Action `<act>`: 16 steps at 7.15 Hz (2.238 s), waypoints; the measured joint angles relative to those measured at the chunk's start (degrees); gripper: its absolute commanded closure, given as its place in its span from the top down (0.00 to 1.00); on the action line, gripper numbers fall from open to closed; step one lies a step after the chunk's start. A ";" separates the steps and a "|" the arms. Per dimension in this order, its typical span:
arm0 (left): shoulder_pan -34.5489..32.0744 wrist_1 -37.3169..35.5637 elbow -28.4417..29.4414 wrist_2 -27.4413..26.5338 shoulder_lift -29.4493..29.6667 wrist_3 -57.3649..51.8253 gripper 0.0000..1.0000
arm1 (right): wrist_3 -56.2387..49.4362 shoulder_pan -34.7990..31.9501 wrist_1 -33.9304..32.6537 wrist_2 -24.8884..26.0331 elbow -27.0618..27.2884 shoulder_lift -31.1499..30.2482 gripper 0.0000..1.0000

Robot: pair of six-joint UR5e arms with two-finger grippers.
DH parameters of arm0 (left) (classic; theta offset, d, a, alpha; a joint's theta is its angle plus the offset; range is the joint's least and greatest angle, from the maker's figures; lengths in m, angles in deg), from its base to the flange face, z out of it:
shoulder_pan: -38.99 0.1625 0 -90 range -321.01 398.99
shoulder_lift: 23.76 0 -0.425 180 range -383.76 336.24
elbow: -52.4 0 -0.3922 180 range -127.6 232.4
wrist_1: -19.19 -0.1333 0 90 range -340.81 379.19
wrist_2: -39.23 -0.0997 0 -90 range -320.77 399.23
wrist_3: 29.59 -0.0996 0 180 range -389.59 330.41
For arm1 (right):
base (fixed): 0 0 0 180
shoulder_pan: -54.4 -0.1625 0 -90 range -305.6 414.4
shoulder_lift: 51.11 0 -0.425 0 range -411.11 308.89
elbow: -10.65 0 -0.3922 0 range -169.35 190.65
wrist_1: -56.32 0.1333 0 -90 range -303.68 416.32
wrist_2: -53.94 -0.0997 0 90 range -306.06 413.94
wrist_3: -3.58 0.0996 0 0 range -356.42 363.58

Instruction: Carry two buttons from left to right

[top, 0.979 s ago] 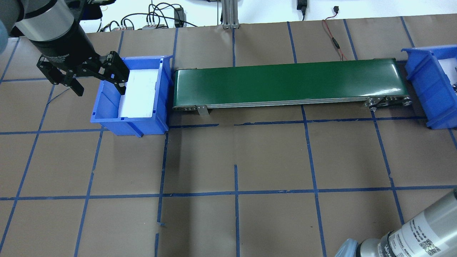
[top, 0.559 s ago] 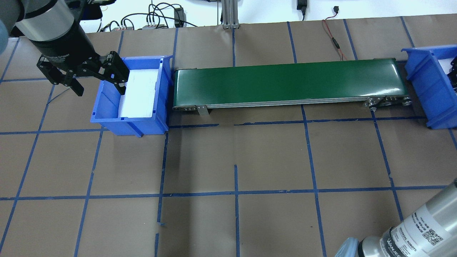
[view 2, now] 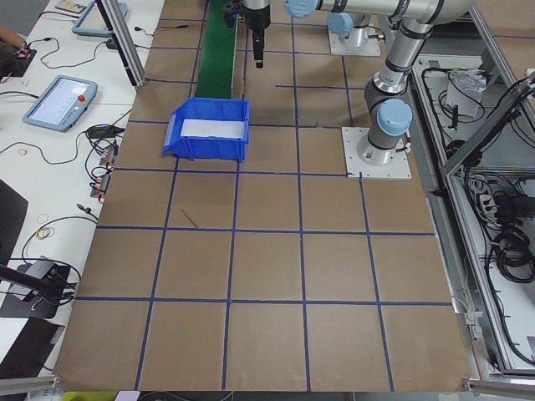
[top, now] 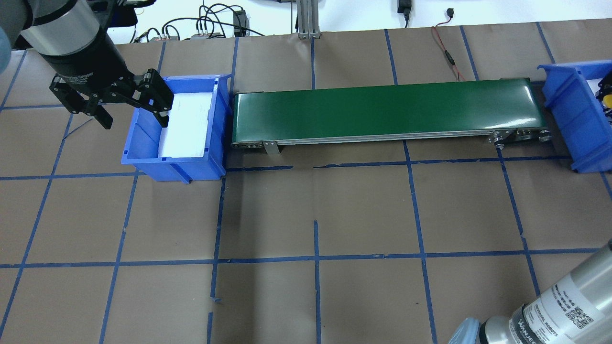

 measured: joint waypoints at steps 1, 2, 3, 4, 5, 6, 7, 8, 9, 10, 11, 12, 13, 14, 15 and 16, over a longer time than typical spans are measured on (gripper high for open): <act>0.00 0.00 0.01 -0.01 -0.01 0.00 1.00 | 0.08 0.00 0.67 0.55 -0.06 -1.74 1.00; 0.00 0.00 0.02 -0.05 -0.01 0.00 1.00 | 0.45 -0.01 2.30 1.14 -0.11 -3.85 1.00; 0.00 0.00 0.02 -0.05 -0.01 0.00 1.00 | 1.31 -0.14 4.56 1.48 -0.18 -6.19 1.00; 0.00 0.00 0.01 -0.04 -0.01 0.00 1.00 | 3.30 -0.67 7.34 1.79 -0.25 -9.81 1.00; 0.00 0.00 0.02 -0.06 -0.01 0.00 1.00 | 6.41 -1.96 10.03 3.28 -0.21 -14.31 1.00; -0.01 0.00 0.03 -0.07 -0.02 0.00 1.00 | 10.66 -3.85 12.97 6.01 -0.05 -18.85 1.00; -0.01 0.00 0.02 -0.08 -0.05 0.00 1.00 | 17.92 -5.84 17.06 8.88 0.57 -23.22 1.00; 0.01 0.00 0.01 -0.08 -0.04 0.00 1.00 | 26.08 -7.64 20.37 11.06 1.88 -26.84 1.00; 0.05 0.00 0.01 -0.08 -0.02 0.00 1.00 | 33.41 -9.80 22.23 12.02 3.70 -30.12 1.00; 0.07 0.00 0.02 -0.08 -0.01 0.00 1.00 | 41.25 -13.02 24.03 12.38 5.32 -33.13 1.00; 0.08 0.00 0.02 -0.08 -0.02 0.00 1.00 | 48.94 -17.10 25.68 12.49 6.04 -35.33 1.00; 0.08 0.00 0.02 -0.08 -0.03 0.00 1.00 | 57.20 -21.90 26.56 12.54 6.27 -36.65 1.00; 0.08 0.00 0.03 -0.08 -0.03 0.00 1.00 | 65.04 -26.55 26.90 12.40 6.29 -37.23 1.00; 0.09 0.00 0.02 -0.08 -0.04 0.00 1.00 | 73.06 -32.07 26.90 12.36 6.30 -37.41 1.00; 0.09 0.00 0.02 -0.08 -0.02 0.00 1.00 | 80.86 -37.57 26.60 12.54 6.32 -37.24 1.00; 0.09 0.00 0.04 -0.08 -0.01 0.00 1.00 | 89.94 -42.60 25.96 12.54 6.32 -36.73 1.00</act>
